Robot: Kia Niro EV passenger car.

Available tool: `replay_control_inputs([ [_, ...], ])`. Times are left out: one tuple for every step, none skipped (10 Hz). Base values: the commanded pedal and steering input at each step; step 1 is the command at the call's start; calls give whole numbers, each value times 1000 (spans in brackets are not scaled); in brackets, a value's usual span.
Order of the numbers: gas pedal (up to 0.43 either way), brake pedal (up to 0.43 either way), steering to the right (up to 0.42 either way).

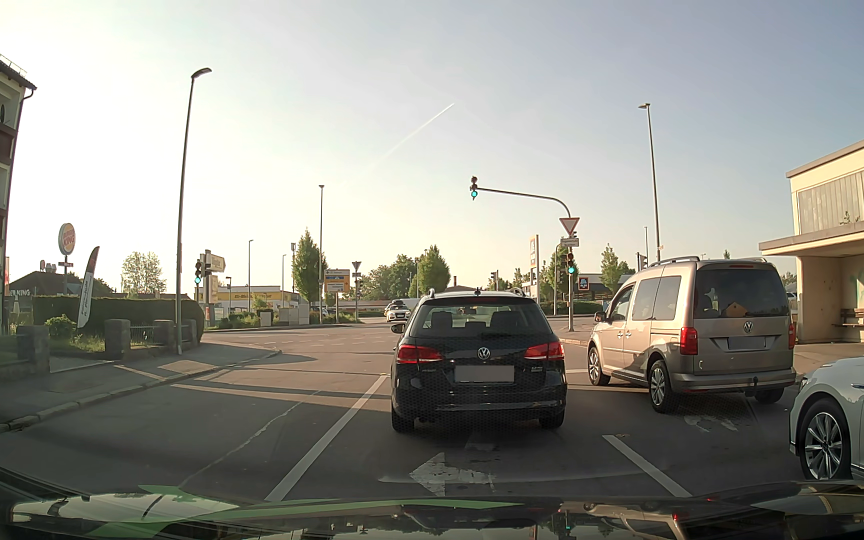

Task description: Follow the waypoints while adhering to traffic rules and regulations

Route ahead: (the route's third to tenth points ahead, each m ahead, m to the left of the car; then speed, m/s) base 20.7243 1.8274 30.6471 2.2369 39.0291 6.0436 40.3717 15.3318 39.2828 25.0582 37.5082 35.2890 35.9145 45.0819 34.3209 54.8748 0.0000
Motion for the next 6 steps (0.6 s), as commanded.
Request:
replay_control_inputs([
  [0, 0, -3],
  [0, 0, 0],
  [0, 0, 0],
  [67, 0, -1],
  [118, 0, -2],
  [169, 0, -2],
])
